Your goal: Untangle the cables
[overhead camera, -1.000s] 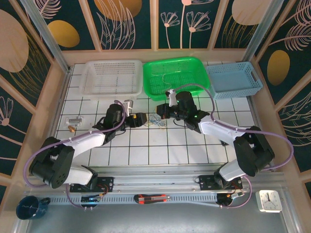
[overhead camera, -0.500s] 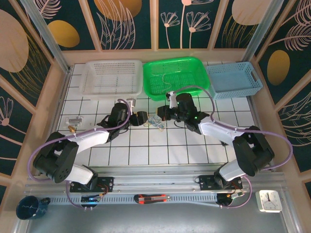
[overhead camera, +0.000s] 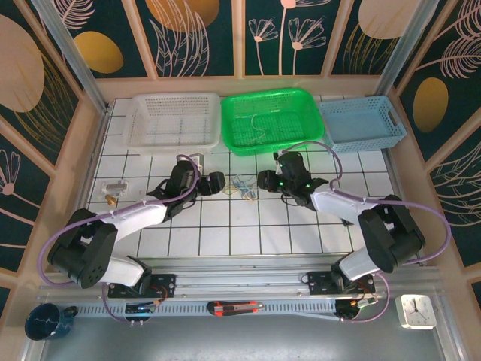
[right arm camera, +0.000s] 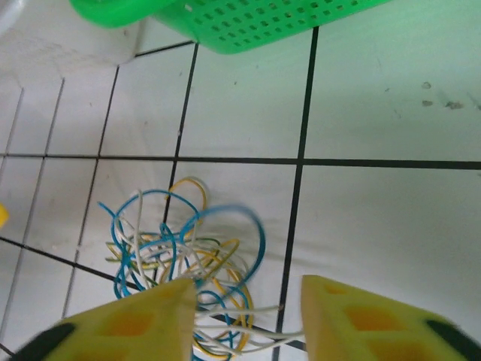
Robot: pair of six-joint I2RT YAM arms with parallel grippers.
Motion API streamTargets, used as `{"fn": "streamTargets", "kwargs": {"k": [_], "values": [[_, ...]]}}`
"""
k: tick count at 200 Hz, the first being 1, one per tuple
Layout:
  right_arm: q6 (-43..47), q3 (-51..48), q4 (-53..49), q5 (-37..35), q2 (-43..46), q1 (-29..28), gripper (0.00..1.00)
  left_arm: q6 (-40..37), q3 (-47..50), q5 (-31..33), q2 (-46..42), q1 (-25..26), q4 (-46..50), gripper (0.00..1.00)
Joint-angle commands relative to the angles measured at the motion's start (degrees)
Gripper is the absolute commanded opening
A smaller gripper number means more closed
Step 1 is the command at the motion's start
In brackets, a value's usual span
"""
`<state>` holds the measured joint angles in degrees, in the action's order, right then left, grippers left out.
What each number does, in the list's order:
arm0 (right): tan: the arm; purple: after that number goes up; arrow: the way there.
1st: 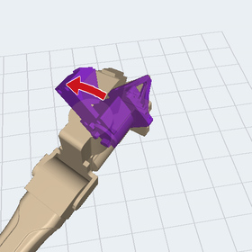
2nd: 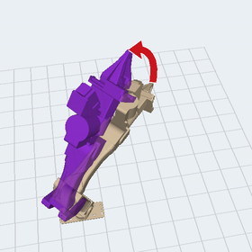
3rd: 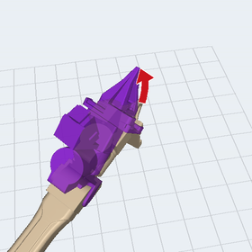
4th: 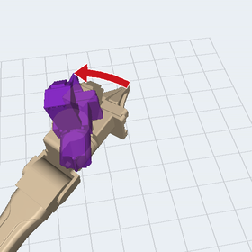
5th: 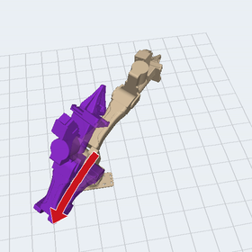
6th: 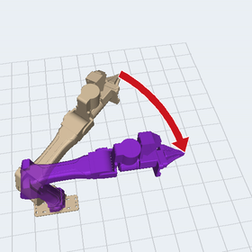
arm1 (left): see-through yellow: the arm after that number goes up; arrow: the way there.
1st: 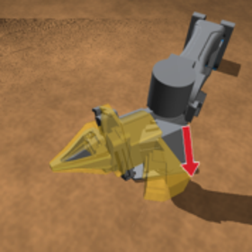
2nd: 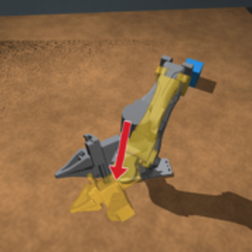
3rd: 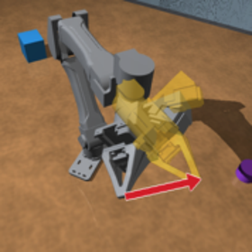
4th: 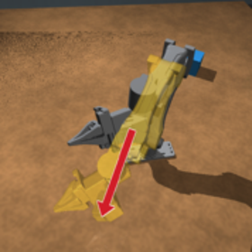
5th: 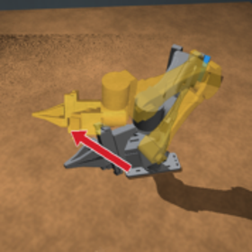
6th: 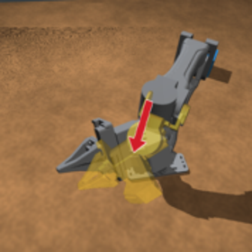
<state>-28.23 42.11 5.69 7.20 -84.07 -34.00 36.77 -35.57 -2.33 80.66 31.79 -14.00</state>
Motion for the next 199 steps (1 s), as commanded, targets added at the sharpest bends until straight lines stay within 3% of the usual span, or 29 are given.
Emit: {"fn": "streamTargets", "kwargs": {"k": [1, 22, 67, 110, 147, 199], "values": [[1.4, 3.0, -3.2, -2.4, 3.6, -2.3, 0.47, 1.1, 0.9, 1.8, -1.5, 0.0, 1.9, 0.88], [1.8, 4.5, -4.1, -1.4, 5.2, -4.1, 0.47, 2.1, 1.7, 2.0, -2.5, 0.0, 0.7, 0.99], [1.4, 7.8, -3.6, 3.1, 3.1, -7.9, 0.46, 5.2, 3.7, 2.4, -5.4, -2.6, -0.7, 0.99], [-0.3, 9.8, 1.6, 10.0, -7.0, -9.2, 0.40, 5.5, 4.7, 0.7, -8.2, -6.5, -0.9, 0.99], [-1.3, 11.1, 5.7, 10.3, -16.0, -5.6, 0.33, 5.6, 4.7, -0.9, -7.8, -6.7, -0.9, 0.99], [-3.1, 4.1, 8.0, 9.9, -12.9, 0.2, 0.35, 6.2, 5.8, -2.8, -8.0, -6.8, -2.9, 0.99]]}}
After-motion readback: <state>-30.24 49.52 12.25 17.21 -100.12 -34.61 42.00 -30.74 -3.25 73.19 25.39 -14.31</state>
